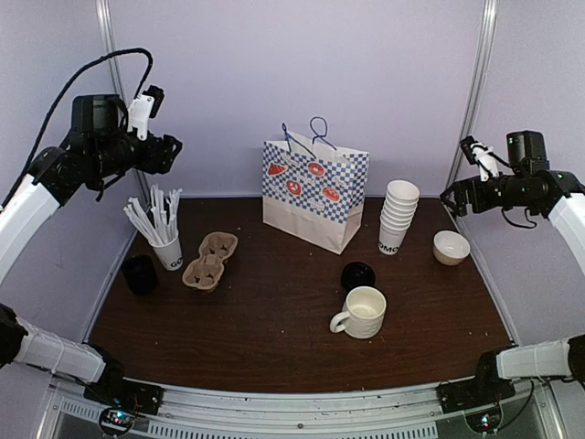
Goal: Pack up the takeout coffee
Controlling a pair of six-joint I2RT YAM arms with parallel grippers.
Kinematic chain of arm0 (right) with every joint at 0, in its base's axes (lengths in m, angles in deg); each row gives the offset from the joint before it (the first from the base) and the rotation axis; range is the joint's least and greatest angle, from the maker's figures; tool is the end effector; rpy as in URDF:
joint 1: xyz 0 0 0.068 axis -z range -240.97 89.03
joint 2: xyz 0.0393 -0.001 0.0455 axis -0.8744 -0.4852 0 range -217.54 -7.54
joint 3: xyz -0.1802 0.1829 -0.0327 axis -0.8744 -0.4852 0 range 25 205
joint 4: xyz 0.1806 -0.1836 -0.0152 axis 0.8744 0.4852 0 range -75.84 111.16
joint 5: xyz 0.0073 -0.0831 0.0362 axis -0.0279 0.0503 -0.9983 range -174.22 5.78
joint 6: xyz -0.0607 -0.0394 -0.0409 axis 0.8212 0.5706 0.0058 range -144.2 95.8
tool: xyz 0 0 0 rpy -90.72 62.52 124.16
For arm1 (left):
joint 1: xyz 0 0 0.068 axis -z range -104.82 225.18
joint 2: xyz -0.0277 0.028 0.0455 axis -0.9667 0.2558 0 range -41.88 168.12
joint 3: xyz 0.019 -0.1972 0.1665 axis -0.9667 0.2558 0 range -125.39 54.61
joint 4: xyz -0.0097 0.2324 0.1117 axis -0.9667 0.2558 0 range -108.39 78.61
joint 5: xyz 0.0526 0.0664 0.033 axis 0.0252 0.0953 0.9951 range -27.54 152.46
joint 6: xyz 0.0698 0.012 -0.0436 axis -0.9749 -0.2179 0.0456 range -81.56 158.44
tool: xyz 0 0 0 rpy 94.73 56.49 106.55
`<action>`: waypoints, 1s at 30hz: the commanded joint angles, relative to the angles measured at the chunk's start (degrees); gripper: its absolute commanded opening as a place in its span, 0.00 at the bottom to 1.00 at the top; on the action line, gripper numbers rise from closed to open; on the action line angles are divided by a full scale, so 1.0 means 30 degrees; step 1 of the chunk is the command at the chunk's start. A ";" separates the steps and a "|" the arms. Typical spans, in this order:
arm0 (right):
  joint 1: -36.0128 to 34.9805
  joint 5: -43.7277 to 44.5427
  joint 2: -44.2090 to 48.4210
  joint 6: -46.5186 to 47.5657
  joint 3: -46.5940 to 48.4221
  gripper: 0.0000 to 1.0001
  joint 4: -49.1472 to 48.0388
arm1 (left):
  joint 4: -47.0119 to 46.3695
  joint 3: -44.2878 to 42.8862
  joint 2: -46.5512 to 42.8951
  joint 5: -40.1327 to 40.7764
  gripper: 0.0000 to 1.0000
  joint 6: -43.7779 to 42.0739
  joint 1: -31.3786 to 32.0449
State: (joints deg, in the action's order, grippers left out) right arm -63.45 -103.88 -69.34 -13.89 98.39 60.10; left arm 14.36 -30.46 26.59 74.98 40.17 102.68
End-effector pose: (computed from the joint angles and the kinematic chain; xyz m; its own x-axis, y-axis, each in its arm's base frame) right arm 0.2426 0.0349 0.3603 -0.4976 -0.1901 -0.8463 -0.4139 0.9095 0.0391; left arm 0.2572 -0.1160 0.4317 -0.2546 0.0993 -0.9619 0.2585 0.9655 0.0313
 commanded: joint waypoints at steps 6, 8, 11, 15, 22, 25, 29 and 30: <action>-0.0262 -0.3646 -0.4968 0.3832 0.5820 0.96 0.1562 | -0.3350 0.0299 0.1887 0.1713 0.97 -0.3954 0.0089; -0.0867 -0.3066 -0.6147 0.4732 0.6993 0.88 0.2612 | -0.2675 -0.0664 0.2588 0.0484 0.94 -0.3910 0.0089; -0.1778 -0.1817 -0.7618 0.5559 0.8462 0.78 0.4062 | -0.0248 -0.2875 0.4092 -0.2083 0.78 -0.2813 0.0089; -0.3069 -0.0212 -0.9414 0.6301 1.0403 0.63 0.5613 | 0.0098 -0.2917 0.4845 -0.6201 0.62 0.0139 0.0133; -0.3932 0.0871 -1.1661 0.5738 1.1866 0.49 0.6963 | -0.1274 -0.1166 0.5268 -1.0431 0.57 0.1897 0.1479; -0.3948 0.1114 -1.2563 0.5538 1.2280 0.46 0.7013 | -0.1284 -0.1002 0.5594 -1.1171 0.58 0.1502 0.2601; -0.3977 0.1608 -1.3606 0.5392 1.2858 0.44 0.6858 | -0.1276 -0.0840 0.6068 -1.1944 0.58 0.1413 0.3686; -0.3992 0.1742 -1.3851 0.5384 1.3016 0.44 0.6811 | -0.1279 -0.0782 0.6146 -1.1936 0.58 0.1409 0.3919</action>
State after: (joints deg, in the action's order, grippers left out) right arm -75.26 -101.78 -108.79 3.20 134.67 79.55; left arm 13.05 -33.50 44.33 43.44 43.98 112.43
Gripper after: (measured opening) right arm 0.446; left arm 0.583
